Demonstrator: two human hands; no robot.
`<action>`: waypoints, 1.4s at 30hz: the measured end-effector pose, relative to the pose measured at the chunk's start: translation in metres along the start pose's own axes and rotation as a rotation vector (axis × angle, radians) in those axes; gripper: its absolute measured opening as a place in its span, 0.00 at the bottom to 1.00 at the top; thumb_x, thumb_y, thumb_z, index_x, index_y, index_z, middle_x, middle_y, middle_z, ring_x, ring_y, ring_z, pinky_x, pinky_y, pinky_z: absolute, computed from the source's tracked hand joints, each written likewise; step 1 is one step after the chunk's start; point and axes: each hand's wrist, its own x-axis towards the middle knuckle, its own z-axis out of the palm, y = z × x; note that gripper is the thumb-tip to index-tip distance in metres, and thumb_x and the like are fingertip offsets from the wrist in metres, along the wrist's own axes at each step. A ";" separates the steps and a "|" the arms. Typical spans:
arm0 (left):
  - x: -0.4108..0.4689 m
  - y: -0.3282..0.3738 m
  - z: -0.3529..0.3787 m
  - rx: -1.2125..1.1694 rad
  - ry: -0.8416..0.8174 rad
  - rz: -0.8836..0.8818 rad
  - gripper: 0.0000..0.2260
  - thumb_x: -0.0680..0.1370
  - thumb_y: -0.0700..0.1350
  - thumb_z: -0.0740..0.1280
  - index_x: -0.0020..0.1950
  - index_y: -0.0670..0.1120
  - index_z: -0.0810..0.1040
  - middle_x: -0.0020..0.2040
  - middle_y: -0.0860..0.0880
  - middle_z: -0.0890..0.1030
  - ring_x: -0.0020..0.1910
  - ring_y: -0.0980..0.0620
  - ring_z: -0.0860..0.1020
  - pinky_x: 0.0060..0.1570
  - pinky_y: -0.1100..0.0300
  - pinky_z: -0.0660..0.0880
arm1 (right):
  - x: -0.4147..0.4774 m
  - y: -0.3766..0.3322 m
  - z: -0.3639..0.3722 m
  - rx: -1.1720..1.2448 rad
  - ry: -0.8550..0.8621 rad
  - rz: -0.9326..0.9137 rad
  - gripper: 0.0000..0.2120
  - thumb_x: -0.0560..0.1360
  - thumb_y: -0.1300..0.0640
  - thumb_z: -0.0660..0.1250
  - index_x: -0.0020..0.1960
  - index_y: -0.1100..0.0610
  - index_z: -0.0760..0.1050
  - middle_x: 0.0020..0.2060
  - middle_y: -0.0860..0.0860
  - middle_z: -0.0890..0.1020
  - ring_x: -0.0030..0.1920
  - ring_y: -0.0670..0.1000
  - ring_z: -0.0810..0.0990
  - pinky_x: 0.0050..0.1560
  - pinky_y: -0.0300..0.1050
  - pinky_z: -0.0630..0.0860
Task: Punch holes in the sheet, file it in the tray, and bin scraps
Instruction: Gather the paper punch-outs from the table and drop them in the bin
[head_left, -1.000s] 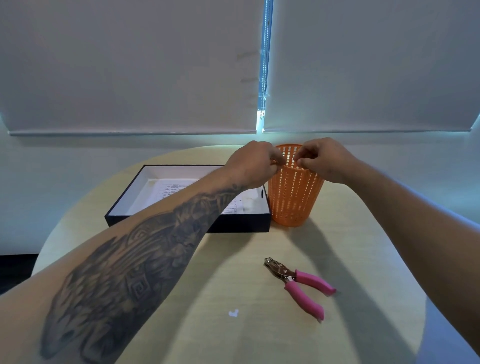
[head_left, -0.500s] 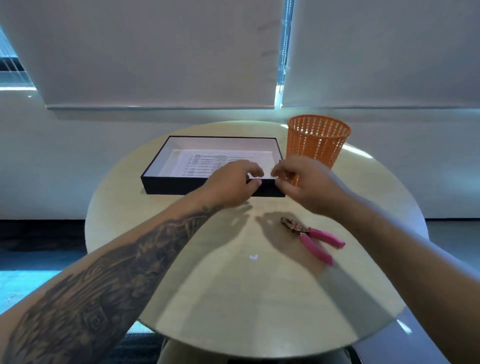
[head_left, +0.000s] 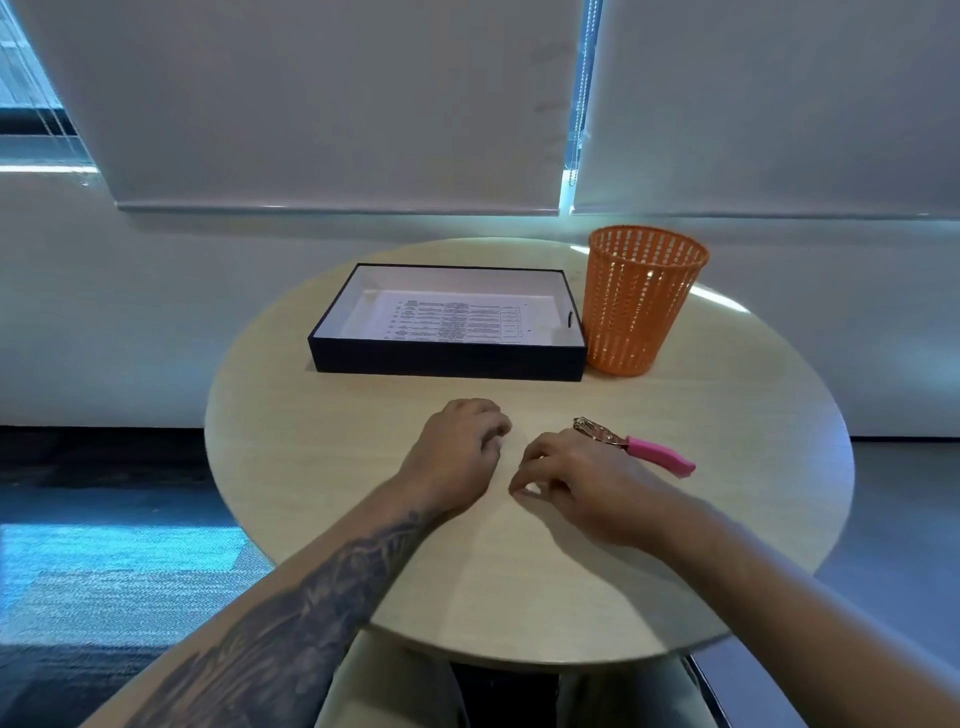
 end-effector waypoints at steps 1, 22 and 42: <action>-0.001 0.000 0.000 -0.003 0.002 -0.001 0.12 0.78 0.43 0.62 0.58 0.49 0.81 0.61 0.53 0.80 0.62 0.50 0.73 0.62 0.55 0.70 | 0.000 0.001 0.000 -0.002 -0.001 0.002 0.15 0.80 0.57 0.63 0.60 0.43 0.83 0.60 0.44 0.80 0.60 0.47 0.75 0.60 0.49 0.75; -0.003 -0.003 0.004 -0.004 0.047 0.045 0.12 0.78 0.43 0.62 0.58 0.49 0.81 0.62 0.52 0.80 0.63 0.50 0.73 0.63 0.57 0.69 | 0.004 -0.004 -0.005 -0.087 -0.031 0.050 0.12 0.81 0.48 0.64 0.61 0.45 0.81 0.55 0.43 0.80 0.55 0.45 0.78 0.57 0.47 0.77; -0.003 -0.002 0.003 0.006 0.044 0.033 0.11 0.78 0.43 0.62 0.57 0.49 0.81 0.61 0.53 0.80 0.61 0.51 0.74 0.59 0.58 0.69 | 0.014 -0.011 0.000 -0.410 -0.007 -0.161 0.11 0.81 0.54 0.59 0.50 0.52 0.79 0.42 0.48 0.80 0.44 0.53 0.79 0.41 0.53 0.78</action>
